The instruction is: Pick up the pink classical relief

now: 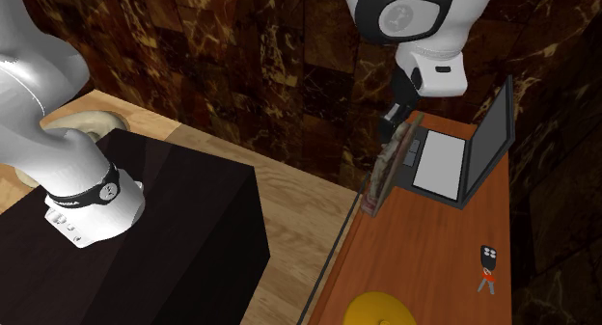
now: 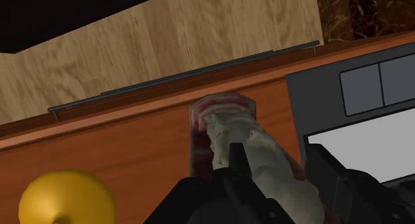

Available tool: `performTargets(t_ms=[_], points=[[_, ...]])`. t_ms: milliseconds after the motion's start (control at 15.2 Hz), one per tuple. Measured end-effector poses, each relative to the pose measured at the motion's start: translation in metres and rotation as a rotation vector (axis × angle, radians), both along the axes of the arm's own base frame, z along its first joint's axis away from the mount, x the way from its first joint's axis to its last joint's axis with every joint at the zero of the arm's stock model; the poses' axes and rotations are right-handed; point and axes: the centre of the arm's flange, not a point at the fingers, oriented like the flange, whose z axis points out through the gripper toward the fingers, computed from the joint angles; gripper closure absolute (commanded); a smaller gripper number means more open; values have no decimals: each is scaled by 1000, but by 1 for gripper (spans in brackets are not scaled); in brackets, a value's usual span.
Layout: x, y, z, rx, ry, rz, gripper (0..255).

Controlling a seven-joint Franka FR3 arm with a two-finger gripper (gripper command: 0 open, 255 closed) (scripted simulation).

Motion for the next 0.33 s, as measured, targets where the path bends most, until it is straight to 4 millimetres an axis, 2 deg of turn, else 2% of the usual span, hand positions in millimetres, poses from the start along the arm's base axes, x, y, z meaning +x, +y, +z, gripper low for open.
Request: performTargets(t_ms=[330], points=[[0,0,24,0,0,0,255]])
